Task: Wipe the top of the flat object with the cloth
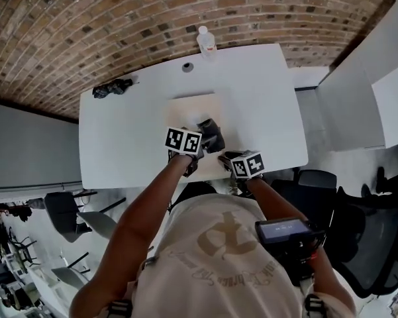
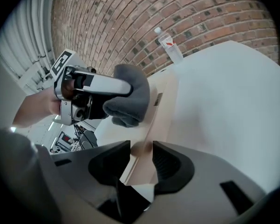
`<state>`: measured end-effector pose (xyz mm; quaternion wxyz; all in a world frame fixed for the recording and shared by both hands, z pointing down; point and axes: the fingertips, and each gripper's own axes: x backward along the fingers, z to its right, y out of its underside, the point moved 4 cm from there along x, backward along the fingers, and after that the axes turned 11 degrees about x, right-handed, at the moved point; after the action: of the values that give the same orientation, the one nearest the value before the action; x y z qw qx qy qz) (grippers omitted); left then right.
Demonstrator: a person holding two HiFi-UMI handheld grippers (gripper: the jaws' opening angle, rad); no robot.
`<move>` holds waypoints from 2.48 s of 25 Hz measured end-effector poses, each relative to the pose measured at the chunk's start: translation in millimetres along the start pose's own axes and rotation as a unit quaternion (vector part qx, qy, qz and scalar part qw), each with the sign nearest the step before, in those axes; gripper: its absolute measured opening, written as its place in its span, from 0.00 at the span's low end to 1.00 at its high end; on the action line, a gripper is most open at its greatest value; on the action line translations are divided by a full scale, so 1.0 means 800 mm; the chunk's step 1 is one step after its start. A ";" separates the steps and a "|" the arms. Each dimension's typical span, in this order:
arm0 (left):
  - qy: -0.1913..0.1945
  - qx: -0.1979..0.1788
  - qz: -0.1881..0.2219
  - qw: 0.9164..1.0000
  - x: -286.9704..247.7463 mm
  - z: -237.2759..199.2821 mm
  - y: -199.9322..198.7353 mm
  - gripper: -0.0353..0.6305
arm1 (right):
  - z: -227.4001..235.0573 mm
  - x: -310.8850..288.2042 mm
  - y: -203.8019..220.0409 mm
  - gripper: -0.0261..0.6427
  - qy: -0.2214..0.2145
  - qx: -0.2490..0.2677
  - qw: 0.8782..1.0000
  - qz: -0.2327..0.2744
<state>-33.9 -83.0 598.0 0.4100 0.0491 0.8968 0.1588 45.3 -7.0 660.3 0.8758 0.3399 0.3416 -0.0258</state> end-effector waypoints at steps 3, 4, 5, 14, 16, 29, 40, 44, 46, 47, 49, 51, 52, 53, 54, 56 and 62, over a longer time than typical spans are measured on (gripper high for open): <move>-0.005 -0.008 -0.026 1.000 -0.025 0.008 0.002 0.21 | 0.002 0.000 0.001 0.28 -0.005 0.010 1.000 0.002; -0.013 -0.013 -0.034 0.999 -0.032 0.007 0.003 0.21 | 0.002 0.000 0.001 0.28 -0.007 0.015 1.000 0.001; -0.023 -0.017 -0.041 0.999 -0.037 0.005 0.004 0.21 | 0.002 0.000 0.001 0.28 -0.008 0.019 1.000 0.000; -0.070 -0.033 -0.058 0.995 -0.028 -0.022 0.005 0.21 | 0.007 -0.003 0.003 0.28 -0.027 0.027 0.999 0.000; -0.080 -0.029 -0.058 0.995 -0.017 -0.033 0.010 0.21 | 0.006 -0.003 0.004 0.28 -0.029 0.028 0.999 -0.001; -0.134 0.022 -0.010 0.991 0.086 -0.122 0.048 0.21 | 0.008 -0.001 0.002 0.28 -0.022 0.029 0.999 -0.001; -0.173 0.059 0.026 0.983 0.154 -0.168 0.091 0.21 | 0.004 0.000 0.002 0.28 0.001 0.023 1.000 0.006; -0.192 0.071 0.033 0.978 0.170 -0.178 0.103 0.21 | 0.005 0.002 0.003 0.28 0.006 0.015 1.000 0.011; -0.207 0.078 0.032 0.975 0.178 -0.185 0.109 0.21 | 0.005 0.003 0.003 0.28 0.009 0.011 1.000 0.011; -0.214 0.083 0.032 0.973 0.182 -0.189 0.112 0.21 | 0.005 0.003 0.003 0.28 0.011 0.009 1.000 0.011; -0.223 0.091 0.036 0.970 0.190 -0.195 0.117 0.21 | 0.004 0.003 0.004 0.28 0.013 0.006 1.000 0.010; -0.224 0.092 0.046 0.969 0.198 -0.195 0.118 0.21 | 0.004 0.004 0.004 0.28 0.011 0.003 1.000 0.008; -0.220 0.091 0.053 0.970 0.202 -0.192 0.116 0.21 | 0.004 0.005 0.003 0.28 0.010 0.002 1.000 0.007; -0.214 0.090 0.061 0.971 0.205 -0.187 0.114 0.21 | 0.006 0.007 0.001 0.28 0.011 0.002 1.000 0.009; -0.203 0.088 0.069 0.973 0.207 -0.179 0.110 0.21 | 0.009 0.009 -0.003 0.28 0.012 0.000 1.000 0.014; -0.174 0.080 0.083 0.978 0.204 -0.158 0.100 0.21 | 0.018 0.015 -0.016 0.28 0.017 -0.010 0.999 0.034; -0.063 0.040 0.059 0.995 0.141 -0.073 0.087 0.21 | 0.050 0.020 -0.056 0.28 0.026 -0.026 0.998 0.054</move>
<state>-155.3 -7.2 575.3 0.4535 0.1281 0.8703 0.1436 68.2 -62.7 645.7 0.8753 0.3359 0.3458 0.0389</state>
